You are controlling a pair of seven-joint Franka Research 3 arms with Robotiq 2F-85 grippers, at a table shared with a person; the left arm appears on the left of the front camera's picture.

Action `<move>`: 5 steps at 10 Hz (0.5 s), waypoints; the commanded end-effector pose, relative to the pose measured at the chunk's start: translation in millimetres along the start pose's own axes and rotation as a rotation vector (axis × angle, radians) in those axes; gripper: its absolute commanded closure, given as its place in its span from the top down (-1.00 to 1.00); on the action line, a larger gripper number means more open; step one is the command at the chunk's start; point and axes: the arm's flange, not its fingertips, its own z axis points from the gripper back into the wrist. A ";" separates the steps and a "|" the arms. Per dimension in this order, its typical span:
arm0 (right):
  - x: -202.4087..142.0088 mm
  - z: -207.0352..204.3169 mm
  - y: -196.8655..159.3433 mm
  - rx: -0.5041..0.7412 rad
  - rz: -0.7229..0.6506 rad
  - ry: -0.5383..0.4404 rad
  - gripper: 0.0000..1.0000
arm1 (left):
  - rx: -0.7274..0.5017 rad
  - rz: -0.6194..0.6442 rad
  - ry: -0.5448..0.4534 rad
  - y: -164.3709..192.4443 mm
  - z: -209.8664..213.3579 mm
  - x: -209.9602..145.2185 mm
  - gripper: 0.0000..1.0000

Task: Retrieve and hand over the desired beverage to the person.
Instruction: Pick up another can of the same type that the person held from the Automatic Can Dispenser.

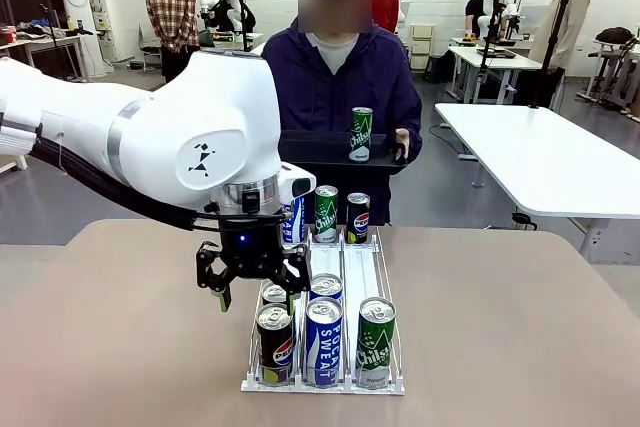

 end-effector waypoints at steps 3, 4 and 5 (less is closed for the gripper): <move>-1.6 -2.7 0.1 0.027 0.011 -0.013 1.00 | 0.022 0.064 -0.042 -9.7 -15.4 -3.7 1.00; -1.6 -2.7 0.1 0.027 0.011 -0.013 1.00 | 0.021 0.060 -0.040 -10.3 -17.2 -2.9 1.00; -1.6 -2.7 0.1 0.027 0.011 -0.013 1.00 | 0.017 0.054 -0.042 -9.8 -19.1 -0.8 1.00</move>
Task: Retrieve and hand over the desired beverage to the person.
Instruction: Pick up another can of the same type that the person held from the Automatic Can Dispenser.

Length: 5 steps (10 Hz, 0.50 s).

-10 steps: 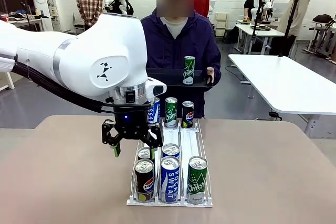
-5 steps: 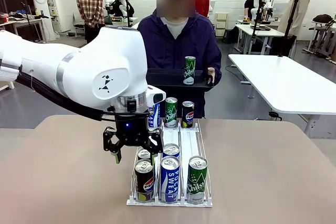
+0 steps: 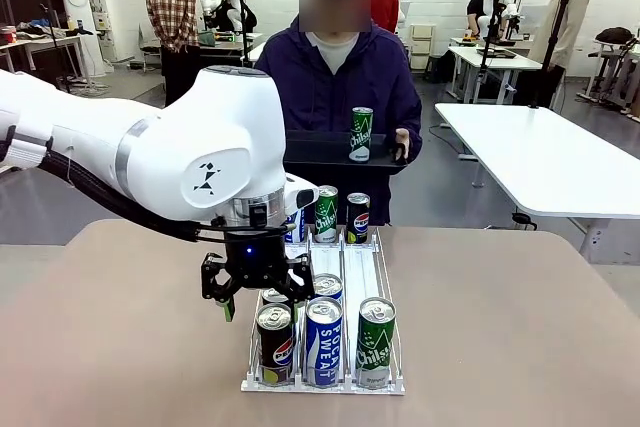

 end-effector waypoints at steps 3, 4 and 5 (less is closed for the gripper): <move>-1.6 -2.7 0.1 0.027 0.011 -0.013 1.00 | -0.009 -0.018 -0.030 -4.8 -10.1 6.1 1.00; -1.6 -2.7 0.1 0.027 0.011 -0.013 1.00 | -0.020 -0.039 -0.036 -4.1 -11.2 7.0 1.00; -1.6 -2.7 0.1 0.027 0.011 -0.013 1.00 | -0.023 -0.050 -0.045 -2.8 -11.7 8.6 1.00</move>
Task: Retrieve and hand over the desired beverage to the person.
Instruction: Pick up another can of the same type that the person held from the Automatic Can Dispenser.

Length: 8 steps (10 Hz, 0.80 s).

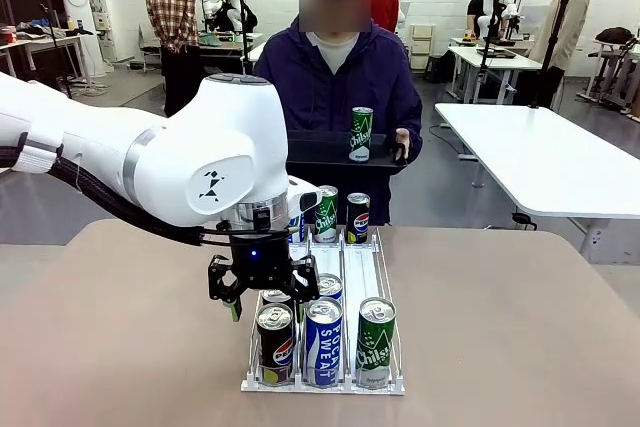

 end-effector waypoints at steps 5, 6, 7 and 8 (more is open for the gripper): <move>-1.6 -2.8 0.2 0.027 0.011 -0.013 1.00 | 0.030 -0.030 -0.035 3.3 -6.1 8.1 1.00; -1.6 -2.8 0.2 0.027 0.011 -0.013 1.00 | 0.028 -0.032 -0.028 2.8 -6.9 7.9 1.00; -1.6 -2.8 0.2 0.027 0.011 -0.013 1.00 | 0.026 -0.038 -0.016 2.0 -7.8 7.7 1.00; -1.6 -2.8 0.2 0.027 0.011 -0.013 1.00 | 0.028 -0.037 -0.001 2.1 -8.4 8.0 1.00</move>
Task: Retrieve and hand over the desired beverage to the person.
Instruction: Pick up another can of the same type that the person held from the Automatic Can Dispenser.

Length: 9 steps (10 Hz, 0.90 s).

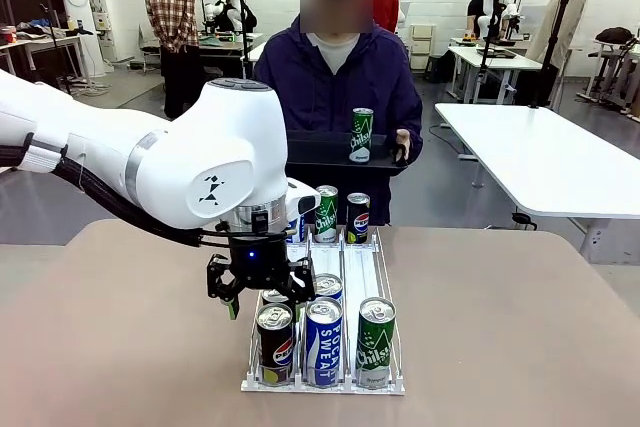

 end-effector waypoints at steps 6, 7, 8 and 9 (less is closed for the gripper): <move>-1.6 -2.8 0.2 0.027 0.011 -0.013 1.00 | -0.041 -0.021 0.070 -1.6 -0.8 2.3 0.01; -1.6 -2.8 0.2 0.027 0.011 -0.013 1.00 | -0.055 -0.020 0.098 -1.5 0.2 1.9 -0.15; -1.6 -2.8 0.2 0.027 0.011 -0.013 1.00 | -0.054 -0.017 0.102 -0.4 1.1 1.8 -1.00; -1.6 -2.8 0.2 0.027 0.011 -0.013 1.00 | -0.052 -0.014 0.106 0.1 1.2 2.1 -1.00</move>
